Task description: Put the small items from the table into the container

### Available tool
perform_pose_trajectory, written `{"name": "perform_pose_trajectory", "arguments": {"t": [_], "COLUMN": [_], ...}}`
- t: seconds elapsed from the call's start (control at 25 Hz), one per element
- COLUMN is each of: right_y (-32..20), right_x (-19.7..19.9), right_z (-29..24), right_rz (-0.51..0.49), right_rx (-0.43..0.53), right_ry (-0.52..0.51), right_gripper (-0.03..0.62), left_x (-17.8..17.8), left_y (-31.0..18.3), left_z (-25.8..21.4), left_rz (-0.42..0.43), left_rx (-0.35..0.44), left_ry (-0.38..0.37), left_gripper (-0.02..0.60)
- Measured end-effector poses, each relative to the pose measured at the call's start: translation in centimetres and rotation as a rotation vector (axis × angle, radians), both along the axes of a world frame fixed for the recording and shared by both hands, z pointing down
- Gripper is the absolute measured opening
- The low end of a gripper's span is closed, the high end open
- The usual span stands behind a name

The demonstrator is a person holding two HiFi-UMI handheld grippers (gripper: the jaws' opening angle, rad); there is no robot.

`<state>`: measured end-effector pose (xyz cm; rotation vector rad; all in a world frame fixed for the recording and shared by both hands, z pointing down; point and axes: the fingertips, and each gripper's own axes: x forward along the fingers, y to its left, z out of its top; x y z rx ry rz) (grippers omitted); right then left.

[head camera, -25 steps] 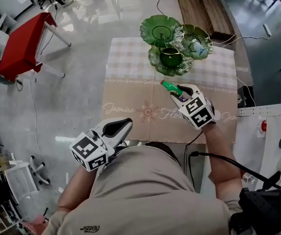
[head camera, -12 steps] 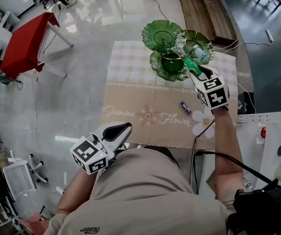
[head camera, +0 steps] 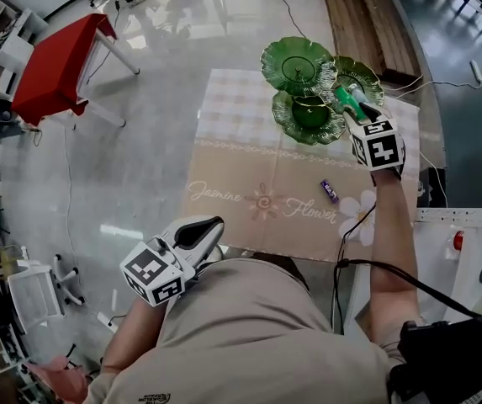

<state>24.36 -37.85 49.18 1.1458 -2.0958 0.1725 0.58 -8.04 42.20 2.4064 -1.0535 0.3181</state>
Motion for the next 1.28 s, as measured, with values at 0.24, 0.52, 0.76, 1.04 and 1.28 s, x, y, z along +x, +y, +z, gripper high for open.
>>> {"name": "perform_pose_trajectory", "arguments": {"t": [0.24,0.52,0.76,1.04,1.28], "right_y": [-0.6,-1.0,-0.7,1.5,5.6], "right_x": [0.2,0.3,0.6,0.7,0.0], "right_z": [1.1,1.4,1.3,0.1,-0.4], "right_rz": [0.027,0.074,0.105,0.139,0.166], "right_rx": [-0.031,-0.027,-0.018,0.008,0.007], "right_ry": [0.011,0.026,0.009,0.001,-0.017], "right_gripper": [0.175,0.186,0.193,0.192,0.192], "left_x": [-0.7,-1.6,-2.4,-3.3,-4.1], "left_y": [0.4,0.6,1.1,1.6,2.7], "left_z": [0.2,0.2,0.2,-0.2,-0.7], "left_rz": [-0.018,-0.032,-0.028,0.013,0.074], "left_rx": [-0.013,-0.021,-0.013,-0.001,0.015], "left_ry": [0.015,0.043,0.042,0.052,0.061], "left_gripper": [0.009,0.009,0.009,0.009,0.009]}}
